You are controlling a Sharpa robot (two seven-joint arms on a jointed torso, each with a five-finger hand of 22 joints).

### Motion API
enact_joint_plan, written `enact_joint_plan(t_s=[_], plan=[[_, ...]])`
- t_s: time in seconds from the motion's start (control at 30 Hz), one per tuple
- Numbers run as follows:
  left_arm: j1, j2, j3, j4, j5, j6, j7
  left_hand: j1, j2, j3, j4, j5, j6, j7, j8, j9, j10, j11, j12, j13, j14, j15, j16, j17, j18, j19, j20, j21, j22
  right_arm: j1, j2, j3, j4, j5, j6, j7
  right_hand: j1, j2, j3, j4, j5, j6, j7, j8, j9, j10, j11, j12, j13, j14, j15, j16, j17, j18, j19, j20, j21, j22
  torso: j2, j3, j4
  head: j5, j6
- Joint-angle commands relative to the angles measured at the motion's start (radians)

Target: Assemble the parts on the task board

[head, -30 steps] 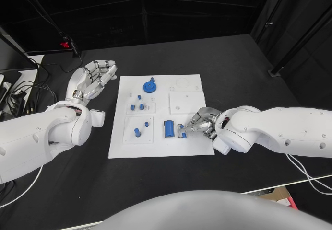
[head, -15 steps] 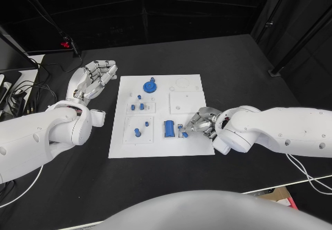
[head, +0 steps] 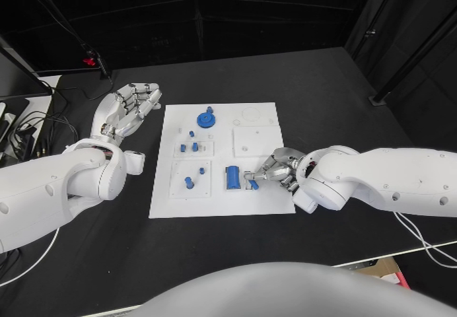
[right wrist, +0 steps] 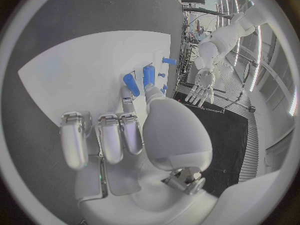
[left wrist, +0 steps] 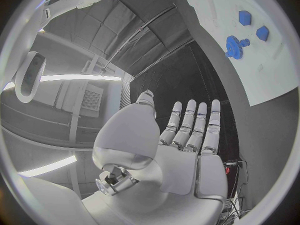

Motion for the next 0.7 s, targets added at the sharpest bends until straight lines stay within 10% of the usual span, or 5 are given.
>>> enact_joint_plan(t_s=[0.03, 0.7], plan=[[0.001, 0.001, 0.001, 0.001, 0.000, 0.009, 0.020, 0.001, 0.012, -0.004, 0.000, 0.006, -0.009, 0.135, 0.007, -0.001, -0.001, -0.002, 0.003, -0.001, 0.008, -0.001, 0.004, -0.001, 0.001, 0.006, 0.002, 0.004, 0.000, 0.000, -0.001, -0.001, 0.004, 0.001, 0.017, -0.002, -0.017, 0.010, -0.029, 0.011, -0.033, 0.016, -0.007, 0.014, 0.008, 0.104, -0.003, 0.004, 0.263, 0.104, 0.000, 0.002, 0.263, -0.007, 0.102, 0.002, 0.003, 0.263, 0.000, 0.0003, 0.0001, 0.000, 0.000], [0.001, 0.001, 0.001, 0.000, 0.000, 0.012, 0.018, 0.002, 0.012, -0.005, 0.000, 0.006, -0.009, 0.135, 0.007, -0.001, -0.001, -0.002, 0.004, -0.001, 0.008, -0.001, 0.004, -0.001, 0.001, 0.006, 0.002, 0.004, 0.000, 0.000, -0.005, -0.001, 0.004, -0.011, 0.014, -0.004, -0.025, 0.066, -0.091, 0.012, -0.056, 0.074, -0.043, 0.086, 0.060, 0.104, -0.035, 0.004, 0.263, 0.104, -0.024, 0.002, 0.263, -0.007, 0.102, -0.021, 0.003, 0.263, 0.000, 0.0005, 0.0003, -0.003, 0.000]])
